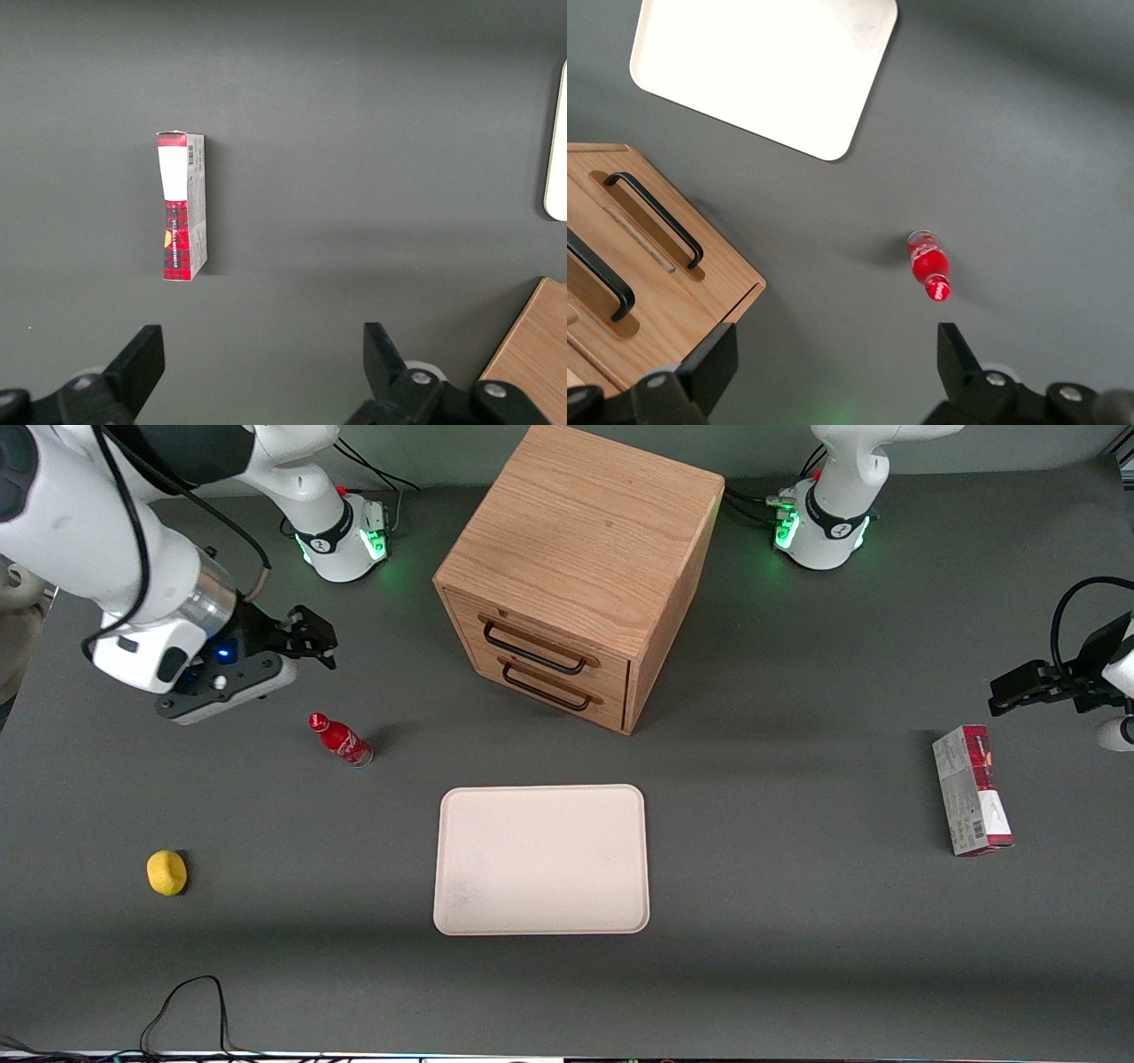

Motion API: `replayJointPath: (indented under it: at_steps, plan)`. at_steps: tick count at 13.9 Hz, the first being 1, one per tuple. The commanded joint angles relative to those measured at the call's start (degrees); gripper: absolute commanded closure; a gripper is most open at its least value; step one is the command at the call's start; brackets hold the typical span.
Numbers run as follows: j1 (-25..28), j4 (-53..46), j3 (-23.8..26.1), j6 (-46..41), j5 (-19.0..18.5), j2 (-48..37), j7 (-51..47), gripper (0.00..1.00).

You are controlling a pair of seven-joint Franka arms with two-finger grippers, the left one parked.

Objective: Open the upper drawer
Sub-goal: 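Move the right gripper toward the upper drawer's black handle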

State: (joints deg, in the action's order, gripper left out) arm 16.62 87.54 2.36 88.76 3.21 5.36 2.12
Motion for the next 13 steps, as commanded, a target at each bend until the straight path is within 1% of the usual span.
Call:
replayJointPath:
  at_steps: [1,3,4,6,7,8,11,12,13]
  plan:
    - [1.30,-4.38,-0.16,-0.87,1.09,3.95,0.26,0.00]
    - [2.80,-5.09,0.10,-0.70,1.97,5.45,0.26,0.00]
    - [2.80,-5.44,0.80,-0.61,3.37,6.41,0.43,0.00]
    - [2.71,-6.41,1.33,-0.61,7.75,8.17,0.61,0.00]
    - [2.80,-6.85,1.42,-0.61,8.82,8.96,1.74,0.00]
    - [2.80,-7.20,2.12,-0.52,9.70,9.67,4.19,0.00]
    - [2.71,-9.57,5.28,-0.69,10.32,13.88,14.46,0.00]
    - [2.71,-9.75,5.73,-0.61,11.45,14.76,17.71,0.00]
    - [2.71,-9.84,5.82,-0.61,13.47,15.90,20.27,0.00]
